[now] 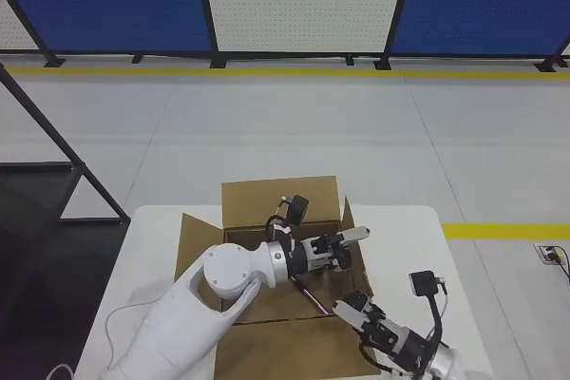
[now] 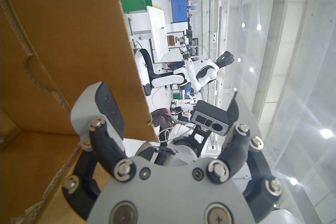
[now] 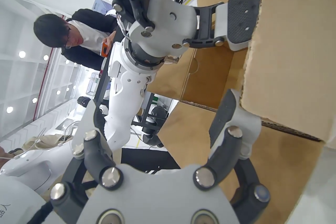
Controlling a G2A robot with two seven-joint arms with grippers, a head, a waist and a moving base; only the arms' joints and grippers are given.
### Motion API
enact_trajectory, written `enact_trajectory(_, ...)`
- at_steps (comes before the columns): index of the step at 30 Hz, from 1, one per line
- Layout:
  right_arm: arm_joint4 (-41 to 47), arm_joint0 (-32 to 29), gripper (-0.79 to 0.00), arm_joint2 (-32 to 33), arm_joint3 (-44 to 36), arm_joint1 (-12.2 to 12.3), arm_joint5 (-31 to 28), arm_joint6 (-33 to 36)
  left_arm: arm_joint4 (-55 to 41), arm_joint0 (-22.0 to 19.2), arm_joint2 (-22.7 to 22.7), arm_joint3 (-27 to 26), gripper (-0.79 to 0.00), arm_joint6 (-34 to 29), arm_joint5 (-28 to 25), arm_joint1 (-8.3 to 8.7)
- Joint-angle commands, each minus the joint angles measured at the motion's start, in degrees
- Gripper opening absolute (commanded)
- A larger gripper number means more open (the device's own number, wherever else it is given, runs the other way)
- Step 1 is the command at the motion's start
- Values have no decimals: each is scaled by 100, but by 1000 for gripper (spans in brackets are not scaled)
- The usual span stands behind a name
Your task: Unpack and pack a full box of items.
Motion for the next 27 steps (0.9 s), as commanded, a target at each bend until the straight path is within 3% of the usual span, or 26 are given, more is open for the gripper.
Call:
enact_trajectory(1, -53, 12, 0, 38, -14, 8, 156, -150, -9, 27, -55, 13, 0, -32, -41, -3)
enact_trajectory(7, -95, 82, 0, 146, -12, 28, 523, -543, 75, 227, -476, 29, 0, -202, -208, 87)
enact_trajectory(12, 147, 273, 0, 349, 328, 49, 807, -711, 123, 568, -1183, -124, 0, -371, -303, 268)
enact_trajectory(27, 889, 760, 0, 570, 1269, 103, 934, -970, -57, 2356, -3399, -1152, 0, -683, -443, 746)
